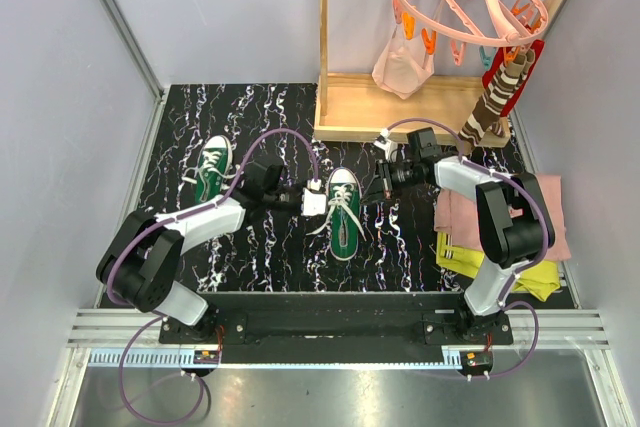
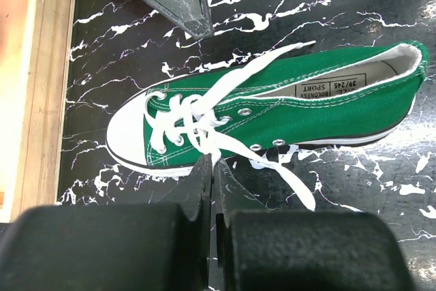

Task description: Tie the shoes

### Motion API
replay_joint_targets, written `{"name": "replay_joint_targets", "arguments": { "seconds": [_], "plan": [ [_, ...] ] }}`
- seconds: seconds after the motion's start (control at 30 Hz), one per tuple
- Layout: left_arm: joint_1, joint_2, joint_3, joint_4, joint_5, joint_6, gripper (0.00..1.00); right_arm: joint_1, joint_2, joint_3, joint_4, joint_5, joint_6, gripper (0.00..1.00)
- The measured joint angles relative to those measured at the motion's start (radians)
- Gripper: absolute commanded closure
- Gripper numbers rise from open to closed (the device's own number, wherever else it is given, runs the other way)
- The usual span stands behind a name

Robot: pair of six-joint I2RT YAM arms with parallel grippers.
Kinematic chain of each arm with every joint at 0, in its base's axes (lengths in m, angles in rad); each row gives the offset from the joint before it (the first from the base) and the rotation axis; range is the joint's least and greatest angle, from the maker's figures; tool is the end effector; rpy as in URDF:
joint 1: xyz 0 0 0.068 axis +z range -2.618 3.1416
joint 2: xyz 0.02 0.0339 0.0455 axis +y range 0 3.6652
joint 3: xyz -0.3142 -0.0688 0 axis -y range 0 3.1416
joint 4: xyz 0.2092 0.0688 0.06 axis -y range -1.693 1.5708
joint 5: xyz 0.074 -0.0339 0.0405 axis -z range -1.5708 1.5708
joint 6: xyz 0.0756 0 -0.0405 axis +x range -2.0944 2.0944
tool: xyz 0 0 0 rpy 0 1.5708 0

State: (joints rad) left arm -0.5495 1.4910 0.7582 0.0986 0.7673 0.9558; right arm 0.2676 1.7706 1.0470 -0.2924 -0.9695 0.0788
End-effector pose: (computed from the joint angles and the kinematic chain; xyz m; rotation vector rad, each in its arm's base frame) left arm 0.2233 -0.1983 0.2553 1.6828 1.1931 -0.5928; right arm 0.3118 0.1501 0.2287 -0.5917 2.3841 1.3795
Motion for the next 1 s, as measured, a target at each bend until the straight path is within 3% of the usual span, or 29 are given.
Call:
{"name": "replay_joint_targets", "arguments": {
  "seconds": [0.07, 0.1, 0.13, 0.17, 0.37, 1.0],
  "plan": [
    [0.0, 0.0, 0.0, 0.0, 0.003, 0.006, 1.0, 0.0, 0.012, 0.023, -0.014, -0.003, 0.005, 0.72],
    [0.0, 0.0, 0.0, 0.0, 0.005, 0.009, 1.0, 0.0, 0.025, 0.044, -0.02, -0.005, 0.009, 0.63],
    [0.0, 0.0, 0.0, 0.0, 0.007, 0.011, 1.0, 0.0, 0.04, 0.068, -0.021, -0.006, 0.015, 0.48],
    [0.0, 0.0, 0.0, 0.0, 0.008, 0.014, 1.0, 0.0, 0.056, 0.096, -0.021, -0.008, 0.021, 0.43],
    [0.0, 0.003, 0.0, 0.0, 0.015, 0.021, 1.0, 0.004, 0.131, 0.237, -0.013, -0.012, 0.042, 0.26],
    [0.0, 0.007, 0.0, 0.001, 0.024, 0.023, 1.0, 0.145, 0.194, 0.299, -0.071, 0.1, 0.02, 0.34]
  ]
}}
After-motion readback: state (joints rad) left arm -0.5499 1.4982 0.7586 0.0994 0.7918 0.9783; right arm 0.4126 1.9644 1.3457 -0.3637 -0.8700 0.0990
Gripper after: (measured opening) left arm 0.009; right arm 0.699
